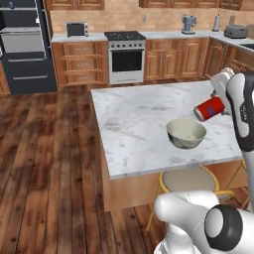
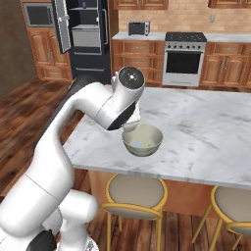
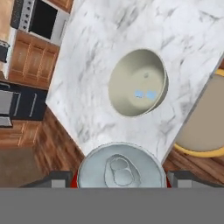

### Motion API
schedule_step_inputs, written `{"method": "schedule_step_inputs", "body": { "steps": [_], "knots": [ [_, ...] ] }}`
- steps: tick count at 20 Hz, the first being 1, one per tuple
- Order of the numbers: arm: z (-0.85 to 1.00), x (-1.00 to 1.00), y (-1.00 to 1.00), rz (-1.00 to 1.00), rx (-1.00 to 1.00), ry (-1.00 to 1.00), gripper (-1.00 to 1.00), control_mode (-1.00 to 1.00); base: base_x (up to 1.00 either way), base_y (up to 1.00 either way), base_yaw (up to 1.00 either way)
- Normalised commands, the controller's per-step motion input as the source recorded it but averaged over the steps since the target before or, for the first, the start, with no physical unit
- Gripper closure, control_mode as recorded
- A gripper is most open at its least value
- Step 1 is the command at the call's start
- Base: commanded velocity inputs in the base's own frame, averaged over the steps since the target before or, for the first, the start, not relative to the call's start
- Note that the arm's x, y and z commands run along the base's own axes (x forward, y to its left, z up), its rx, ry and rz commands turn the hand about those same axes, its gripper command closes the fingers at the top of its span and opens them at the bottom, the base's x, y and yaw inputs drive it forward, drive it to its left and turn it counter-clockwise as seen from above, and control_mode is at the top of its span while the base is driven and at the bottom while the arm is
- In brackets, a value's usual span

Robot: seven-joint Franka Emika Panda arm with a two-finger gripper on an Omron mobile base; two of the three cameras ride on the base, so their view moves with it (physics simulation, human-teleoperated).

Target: Open the fridge, grab two sodas, and place both sodas inside the bowl with ice on the dining counter.

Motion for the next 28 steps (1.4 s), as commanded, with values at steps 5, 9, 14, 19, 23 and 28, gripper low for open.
{"method": "schedule_step_inputs", "body": {
  "steps": [5,9,14,19,23,28],
  "knots": [
    [-0.3,0.17,-0.27,0.0,0.06,0.19,1.0,-1.0,0.0,0.0,0.0],
    [-0.15,0.44,-0.25,-0.01,0.08,0.19,1.0,-1.0,0.0,0.0,0.0],
    [-0.25,0.56,-0.15,-0.04,0.01,0.11,1.0,-1.0,0.0,0.0,0.0],
    [-0.37,0.47,-0.06,-0.02,0.0,0.05,1.0,-1.0,0.0,0.0,0.0],
    [-0.41,0.11,0.0,0.0,0.0,0.07,1.0,-1.0,0.0,0.0,0.0],
    [-0.35,0.15,0.0,0.0,0.0,0.11,1.0,-1.0,0.0,0.0,0.0]
  ]
}}
